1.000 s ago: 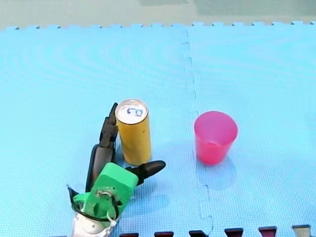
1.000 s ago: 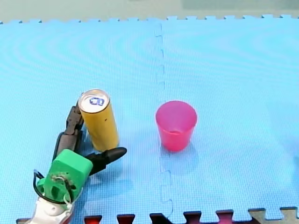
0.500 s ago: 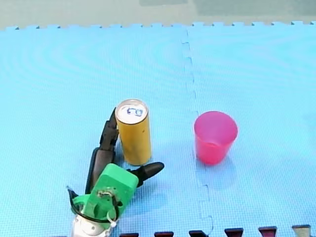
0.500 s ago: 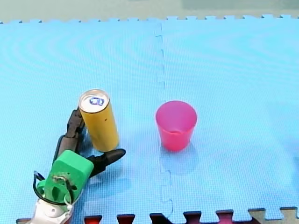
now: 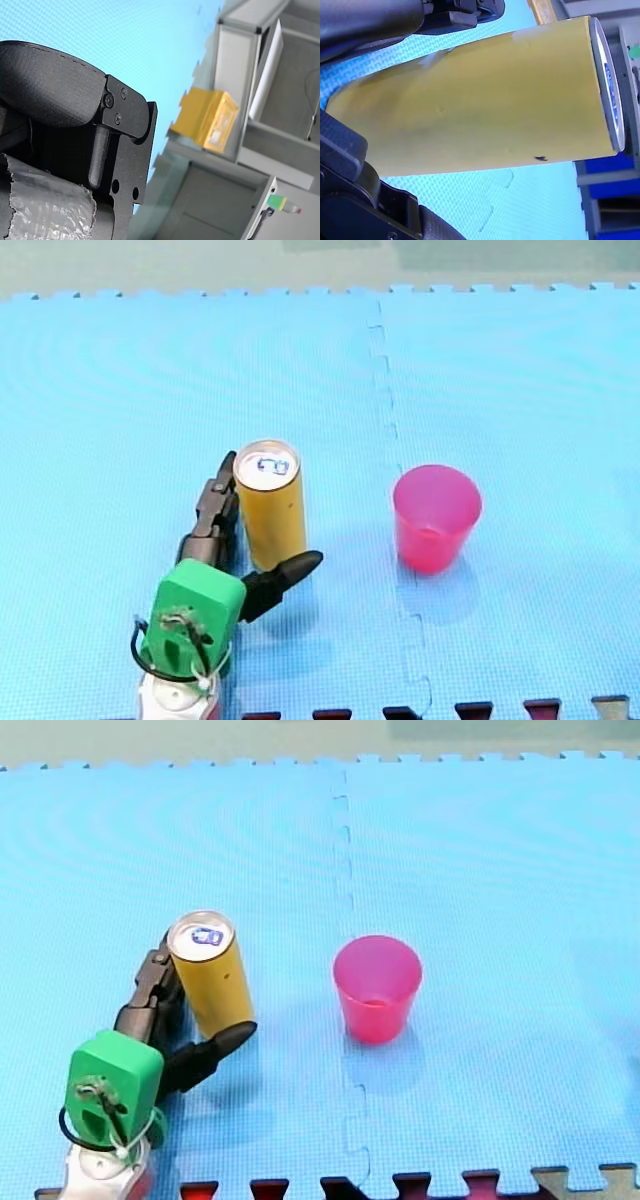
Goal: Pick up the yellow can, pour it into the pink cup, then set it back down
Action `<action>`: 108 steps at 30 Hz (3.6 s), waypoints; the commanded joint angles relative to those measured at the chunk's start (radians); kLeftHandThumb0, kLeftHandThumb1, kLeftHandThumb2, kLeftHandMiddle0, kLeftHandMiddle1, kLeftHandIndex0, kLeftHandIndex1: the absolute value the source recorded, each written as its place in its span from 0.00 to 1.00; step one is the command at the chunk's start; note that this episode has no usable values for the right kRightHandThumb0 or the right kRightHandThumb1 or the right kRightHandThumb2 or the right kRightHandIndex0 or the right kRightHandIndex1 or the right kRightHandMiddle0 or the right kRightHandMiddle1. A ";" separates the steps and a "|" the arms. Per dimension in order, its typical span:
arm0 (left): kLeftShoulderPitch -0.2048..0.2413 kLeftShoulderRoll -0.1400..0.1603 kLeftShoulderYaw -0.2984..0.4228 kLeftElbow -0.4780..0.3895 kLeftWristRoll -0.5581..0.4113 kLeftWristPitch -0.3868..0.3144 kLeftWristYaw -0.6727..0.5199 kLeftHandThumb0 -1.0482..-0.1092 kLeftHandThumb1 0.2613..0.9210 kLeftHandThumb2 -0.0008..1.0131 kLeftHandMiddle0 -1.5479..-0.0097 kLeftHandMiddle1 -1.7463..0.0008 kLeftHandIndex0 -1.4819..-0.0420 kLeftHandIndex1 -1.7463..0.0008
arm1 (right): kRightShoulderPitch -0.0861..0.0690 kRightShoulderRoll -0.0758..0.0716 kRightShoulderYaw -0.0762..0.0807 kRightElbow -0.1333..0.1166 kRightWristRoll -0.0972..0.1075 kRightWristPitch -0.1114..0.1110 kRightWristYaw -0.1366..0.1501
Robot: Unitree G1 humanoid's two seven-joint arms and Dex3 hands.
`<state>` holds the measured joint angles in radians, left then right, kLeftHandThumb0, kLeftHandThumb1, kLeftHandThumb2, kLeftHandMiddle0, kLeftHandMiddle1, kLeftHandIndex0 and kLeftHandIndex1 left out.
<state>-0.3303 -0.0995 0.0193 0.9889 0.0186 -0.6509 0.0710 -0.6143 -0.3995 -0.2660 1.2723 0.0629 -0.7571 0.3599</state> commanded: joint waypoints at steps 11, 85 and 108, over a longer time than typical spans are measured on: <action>-0.005 0.009 0.017 -0.047 0.011 0.037 0.011 0.16 0.60 0.00 0.92 0.99 0.95 1.00 | 0.001 -0.006 0.001 0.001 -0.001 -0.003 0.000; -0.133 0.047 -0.038 0.085 0.111 0.062 0.079 0.13 0.74 0.00 0.76 0.97 0.90 0.99 | 0.051 0.009 -0.014 -0.009 0.019 -0.056 0.023; -0.134 -0.010 0.004 0.058 0.111 0.047 0.311 0.73 0.88 0.00 0.17 0.96 0.23 0.98 | 0.053 0.019 -0.025 0.001 0.024 -0.057 0.027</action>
<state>-0.4589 -0.1158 0.0259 1.0496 0.1216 -0.6021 0.3735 -0.5631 -0.3803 -0.2882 1.2723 0.0824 -0.8116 0.3872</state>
